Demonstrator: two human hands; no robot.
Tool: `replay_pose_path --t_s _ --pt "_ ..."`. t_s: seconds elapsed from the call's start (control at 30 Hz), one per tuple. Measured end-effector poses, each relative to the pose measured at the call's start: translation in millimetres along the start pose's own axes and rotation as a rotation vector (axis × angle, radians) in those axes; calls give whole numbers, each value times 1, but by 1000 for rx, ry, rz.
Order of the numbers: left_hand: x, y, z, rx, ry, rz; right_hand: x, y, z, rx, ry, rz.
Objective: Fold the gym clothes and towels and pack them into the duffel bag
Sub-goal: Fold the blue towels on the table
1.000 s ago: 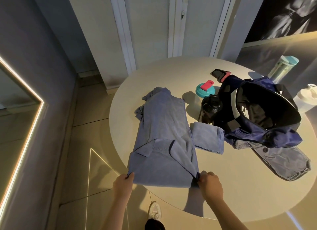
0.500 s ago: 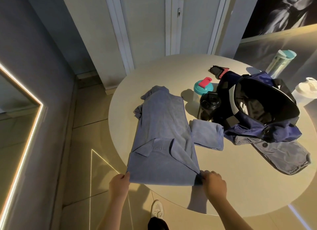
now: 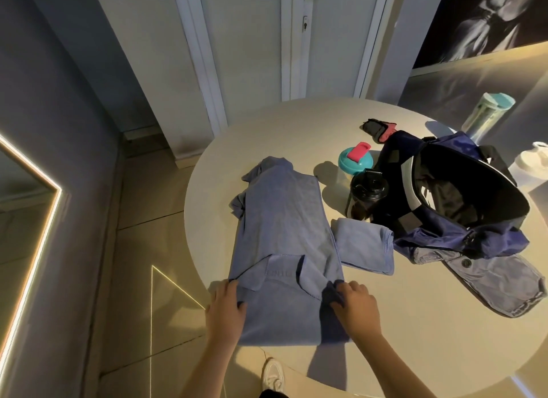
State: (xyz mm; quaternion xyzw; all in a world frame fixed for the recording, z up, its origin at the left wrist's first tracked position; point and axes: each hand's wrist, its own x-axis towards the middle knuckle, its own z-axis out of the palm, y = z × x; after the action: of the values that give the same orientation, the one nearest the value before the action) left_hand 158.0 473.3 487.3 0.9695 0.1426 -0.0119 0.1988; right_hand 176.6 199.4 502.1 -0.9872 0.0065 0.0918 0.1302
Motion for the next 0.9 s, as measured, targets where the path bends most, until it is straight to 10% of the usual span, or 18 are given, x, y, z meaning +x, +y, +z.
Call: replay_pose_path --t_s 0.27,0.53,0.9 --pt "47 -5 11 171 -3 239 27 -25 21 -87 -50 -36" --pt "71 14 -18 -354 72 -4 38 -32 3 329 111 318" --pt "99 14 -12 -3 -80 -33 60 -21 2 177 55 402"
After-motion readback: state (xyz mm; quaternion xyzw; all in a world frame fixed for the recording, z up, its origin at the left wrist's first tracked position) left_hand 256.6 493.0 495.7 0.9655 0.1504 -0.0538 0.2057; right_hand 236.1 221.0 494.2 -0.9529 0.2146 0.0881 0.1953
